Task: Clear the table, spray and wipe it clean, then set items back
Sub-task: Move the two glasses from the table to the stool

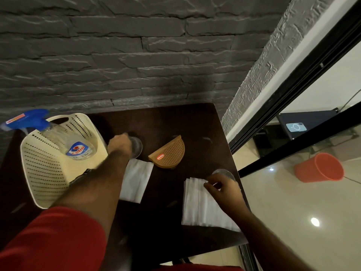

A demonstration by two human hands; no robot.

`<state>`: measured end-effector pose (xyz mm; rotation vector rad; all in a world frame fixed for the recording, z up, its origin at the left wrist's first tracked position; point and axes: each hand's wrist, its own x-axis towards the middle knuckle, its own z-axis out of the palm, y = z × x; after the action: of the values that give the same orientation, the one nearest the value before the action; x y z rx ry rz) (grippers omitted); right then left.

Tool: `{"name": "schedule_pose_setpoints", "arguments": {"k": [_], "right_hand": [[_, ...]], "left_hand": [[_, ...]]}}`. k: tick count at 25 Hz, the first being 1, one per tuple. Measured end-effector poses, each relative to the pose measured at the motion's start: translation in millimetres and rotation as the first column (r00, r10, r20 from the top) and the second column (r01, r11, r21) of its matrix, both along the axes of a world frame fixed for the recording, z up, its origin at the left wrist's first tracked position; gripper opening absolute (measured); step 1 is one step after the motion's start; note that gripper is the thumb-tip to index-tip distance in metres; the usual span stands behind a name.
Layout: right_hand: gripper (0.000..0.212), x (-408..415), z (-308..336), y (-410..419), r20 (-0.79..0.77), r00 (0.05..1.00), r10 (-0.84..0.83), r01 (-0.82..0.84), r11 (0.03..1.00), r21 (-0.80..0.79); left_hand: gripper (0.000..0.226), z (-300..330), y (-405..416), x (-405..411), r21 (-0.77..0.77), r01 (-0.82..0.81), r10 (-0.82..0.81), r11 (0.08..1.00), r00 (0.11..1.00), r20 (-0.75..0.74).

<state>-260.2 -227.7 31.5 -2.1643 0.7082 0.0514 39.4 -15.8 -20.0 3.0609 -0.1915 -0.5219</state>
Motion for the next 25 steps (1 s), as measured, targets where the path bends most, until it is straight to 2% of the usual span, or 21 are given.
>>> {"name": "schedule_pose_setpoints", "arguments": {"k": [1,3,5,8,11,13,16,19,21,25], "right_hand": [[0.008,1,1,-5,0.04,0.999,-0.023,0.028,0.989,-0.143],[0.03,4,1,-17,0.025,0.998,-0.052,0.057,0.927,-0.372],[0.065,5,-7,-31,-0.135,0.99,-0.042,-0.029,0.875,-0.484],[0.106,4,-24,-42,-0.375,0.926,-0.038,-0.122,0.911,-0.394],[0.126,4,-34,-46,-0.464,0.886,-0.012,-0.132,0.952,-0.275],[0.128,3,-37,-45,-0.498,0.866,0.052,-0.2,0.948,-0.249],[0.114,-2,-43,-42,-0.417,0.907,0.056,-0.189,0.939,-0.286],[0.105,-9,-43,-39,-0.311,0.949,0.051,-0.155,0.935,-0.319],[0.102,-12,-41,-36,-0.258,0.963,0.083,-0.17,0.926,-0.336],[0.099,-11,-37,-19,-0.185,0.968,0.168,-0.22,0.922,-0.318]], "left_hand": [[0.035,5,0,3,-0.002,0.007,-0.007,1.0,1.0,0.015],[0.032,17,-1,6,-0.022,0.005,-0.004,1.0,1.0,0.027],[0.032,30,-3,8,-0.047,-0.026,0.027,0.999,0.999,0.026],[0.03,47,-8,-3,-0.082,-0.048,0.053,0.995,0.997,0.063],[0.026,52,-9,-26,-0.109,-0.068,0.076,0.992,0.994,0.073],[0.023,52,-7,-41,-0.128,-0.103,0.109,0.986,0.993,0.039],[0.024,53,-2,-65,-0.132,-0.162,0.159,0.978,0.987,-0.034],[0.044,45,7,-88,0.011,-0.072,0.073,0.997,0.99,-0.123],[0.051,35,16,-100,0.05,-0.029,0.039,0.998,0.979,-0.201],[0.046,9,27,-124,-0.05,-0.183,0.163,0.982,0.949,-0.268]]}}
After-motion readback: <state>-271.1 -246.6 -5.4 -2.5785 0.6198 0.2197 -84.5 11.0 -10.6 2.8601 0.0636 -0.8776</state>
